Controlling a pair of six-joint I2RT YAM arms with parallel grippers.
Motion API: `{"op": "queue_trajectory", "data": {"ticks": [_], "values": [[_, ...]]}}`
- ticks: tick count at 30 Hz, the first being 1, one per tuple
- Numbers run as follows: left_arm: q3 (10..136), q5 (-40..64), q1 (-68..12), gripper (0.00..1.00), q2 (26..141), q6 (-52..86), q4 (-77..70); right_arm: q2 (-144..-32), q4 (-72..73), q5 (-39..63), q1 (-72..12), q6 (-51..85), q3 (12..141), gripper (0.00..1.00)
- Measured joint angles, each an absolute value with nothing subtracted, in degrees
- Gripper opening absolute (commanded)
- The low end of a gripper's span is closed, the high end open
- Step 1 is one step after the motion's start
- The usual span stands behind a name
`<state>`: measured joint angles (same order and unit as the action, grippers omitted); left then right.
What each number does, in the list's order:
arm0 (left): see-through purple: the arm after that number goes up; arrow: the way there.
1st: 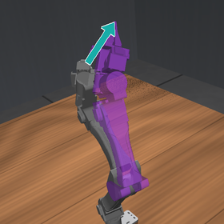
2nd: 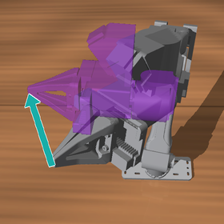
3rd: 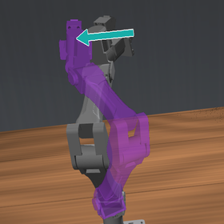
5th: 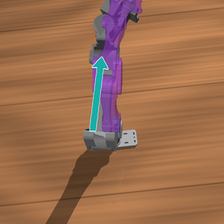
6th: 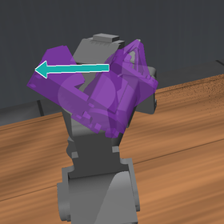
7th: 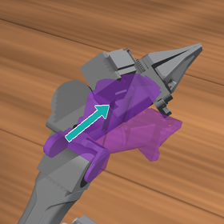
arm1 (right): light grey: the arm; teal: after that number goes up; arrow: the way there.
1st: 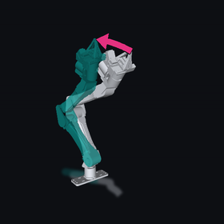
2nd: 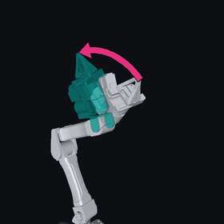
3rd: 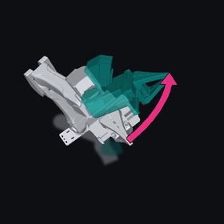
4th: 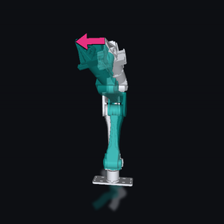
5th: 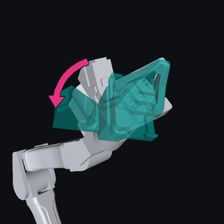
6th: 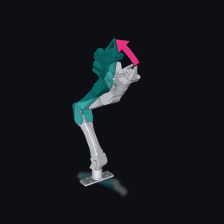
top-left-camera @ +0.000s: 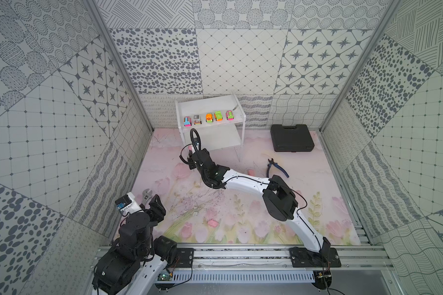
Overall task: Organize plastic toys on shelves
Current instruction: Place the plastic toy on the shelf, then pick up the plastic toy at the center of the board.
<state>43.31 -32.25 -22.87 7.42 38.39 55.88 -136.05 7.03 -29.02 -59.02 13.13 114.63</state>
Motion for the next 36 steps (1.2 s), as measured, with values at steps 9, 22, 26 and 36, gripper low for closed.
{"op": "queue_trajectory", "data": {"ticks": [9,22,26,36], "values": [[43.31,-32.16,-22.9,0.7,7.38,38.39,55.88,-136.0,7.86,-27.46,-58.83,13.06,113.34,0.47],[43.27,-31.62,-22.9,0.7,7.03,38.17,55.86,-123.42,13.41,-22.06,-58.74,11.33,93.12,0.65],[42.92,-30.37,-22.9,0.7,6.85,37.69,55.75,-115.02,15.46,-18.9,-58.74,10.44,81.8,0.66],[37.12,-18.2,-22.9,0.66,8.75,39.66,50.37,-83.9,18.98,0.6,-51.2,13.96,54.11,0.66]]}}
